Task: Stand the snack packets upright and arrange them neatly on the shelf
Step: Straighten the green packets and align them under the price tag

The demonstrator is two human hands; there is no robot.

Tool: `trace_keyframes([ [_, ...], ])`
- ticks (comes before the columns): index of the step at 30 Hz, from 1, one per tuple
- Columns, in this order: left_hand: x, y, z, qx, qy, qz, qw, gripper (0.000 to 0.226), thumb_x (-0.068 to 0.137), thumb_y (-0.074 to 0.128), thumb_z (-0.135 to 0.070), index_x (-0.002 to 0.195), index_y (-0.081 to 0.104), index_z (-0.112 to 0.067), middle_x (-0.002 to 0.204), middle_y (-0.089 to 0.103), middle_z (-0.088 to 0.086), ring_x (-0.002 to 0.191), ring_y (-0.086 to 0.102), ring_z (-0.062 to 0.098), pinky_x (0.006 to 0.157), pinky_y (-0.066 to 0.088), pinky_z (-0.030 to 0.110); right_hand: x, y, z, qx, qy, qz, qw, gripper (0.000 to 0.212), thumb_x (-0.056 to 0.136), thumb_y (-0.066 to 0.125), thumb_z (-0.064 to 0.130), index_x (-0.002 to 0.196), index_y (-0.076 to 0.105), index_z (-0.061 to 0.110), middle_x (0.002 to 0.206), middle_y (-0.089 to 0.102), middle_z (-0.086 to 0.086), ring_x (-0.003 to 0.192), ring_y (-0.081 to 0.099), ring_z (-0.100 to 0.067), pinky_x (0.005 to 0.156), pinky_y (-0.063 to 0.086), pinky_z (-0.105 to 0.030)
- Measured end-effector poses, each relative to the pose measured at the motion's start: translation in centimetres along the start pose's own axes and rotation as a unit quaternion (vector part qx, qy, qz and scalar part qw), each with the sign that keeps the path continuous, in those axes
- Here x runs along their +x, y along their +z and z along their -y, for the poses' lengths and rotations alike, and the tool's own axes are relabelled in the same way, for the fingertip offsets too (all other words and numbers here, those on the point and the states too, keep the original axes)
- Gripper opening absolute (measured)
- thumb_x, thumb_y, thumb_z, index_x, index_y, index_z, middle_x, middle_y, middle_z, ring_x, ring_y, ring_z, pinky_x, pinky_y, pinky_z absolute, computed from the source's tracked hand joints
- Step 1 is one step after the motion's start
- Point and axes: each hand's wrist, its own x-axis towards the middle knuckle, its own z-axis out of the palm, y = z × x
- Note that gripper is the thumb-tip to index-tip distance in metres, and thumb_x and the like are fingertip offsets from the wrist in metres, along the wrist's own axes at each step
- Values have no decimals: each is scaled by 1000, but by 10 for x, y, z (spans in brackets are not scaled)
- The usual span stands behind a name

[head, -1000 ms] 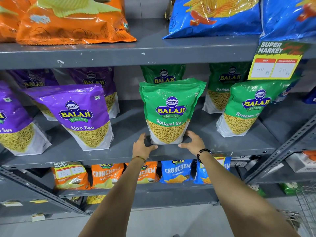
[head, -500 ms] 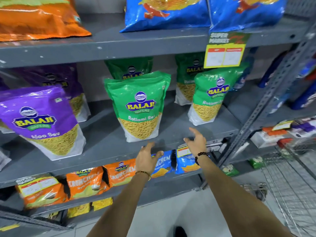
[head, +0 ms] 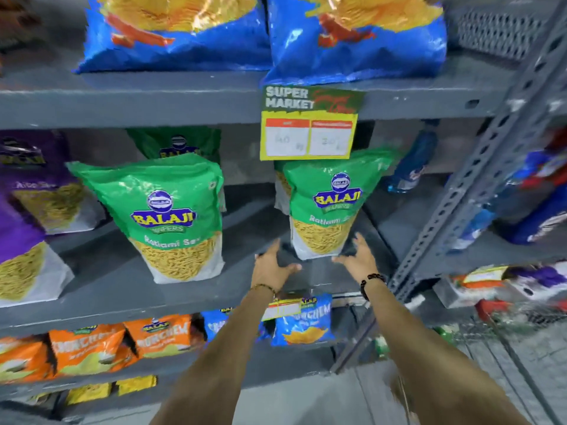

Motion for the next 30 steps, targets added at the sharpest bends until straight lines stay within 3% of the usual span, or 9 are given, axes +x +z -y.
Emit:
trace_keyframes([
  [2, 8, 8, -7, 11, -9, -9, 1000, 94, 73, 77, -33, 147, 24, -14, 152, 35, 13, 143, 27, 26, 120, 20, 46, 13, -5, 1, -29, 5, 50, 998, 103, 68, 78, 8, 148, 14, 15, 156, 24, -5, 142, 25, -25, 113, 27, -43],
  [5, 12, 15, -12, 51, -25, -17, 998, 95, 72, 75, -40, 148, 22, -19, 153, 35, 8, 147, 17, 23, 121, -4, 50, 23, -5, 0, -45, -16, 94, 994, 95, 64, 80, 10, 143, 27, 12, 148, 38, -6, 137, 34, -26, 108, 34, -39],
  [9, 9, 20, -14, 55, -17, -20, 998, 78, 75, 73, -40, 142, 35, -27, 149, 43, 6, 147, 13, 25, 117, -10, 52, 22, -6, 2, -35, -48, 76, 995, 74, 62, 81, 9, 126, 45, 17, 119, 56, -1, 118, 50, -22, 88, 35, -27],
  [12, 6, 19, -13, 21, -12, -40, 999, 68, 75, 74, -33, 135, 46, -23, 142, 52, 4, 144, 25, 26, 119, -6, 54, 19, -9, 2, -39, -66, 86, 993, 74, 63, 80, 11, 128, 46, 19, 122, 58, -1, 112, 49, -17, 89, 35, -26],
  [17, -1, 15, -8, -37, -9, -60, 997, 68, 73, 77, -20, 133, 48, -10, 135, 58, 10, 133, 43, 28, 118, 22, 53, 10, -11, 2, -35, -81, 98, 991, 73, 64, 80, 10, 129, 47, 17, 121, 59, 1, 111, 51, -16, 88, 36, -24],
  [23, -4, 15, -14, -21, -24, -71, 997, 66, 74, 76, -28, 132, 47, -13, 137, 55, 10, 130, 46, 29, 117, 22, 53, 5, -13, 3, -42, -77, 105, 991, 82, 62, 82, 14, 133, 42, 19, 134, 54, -3, 121, 48, -19, 92, 35, -26],
  [30, -5, 16, -14, -56, -13, -82, 995, 55, 76, 75, -25, 125, 54, -12, 130, 61, 8, 125, 51, 28, 116, 25, 55, 8, -17, 7, -50, -74, 129, 988, 85, 62, 83, 18, 136, 42, 20, 139, 52, -4, 130, 44, -22, 108, 36, -39],
])
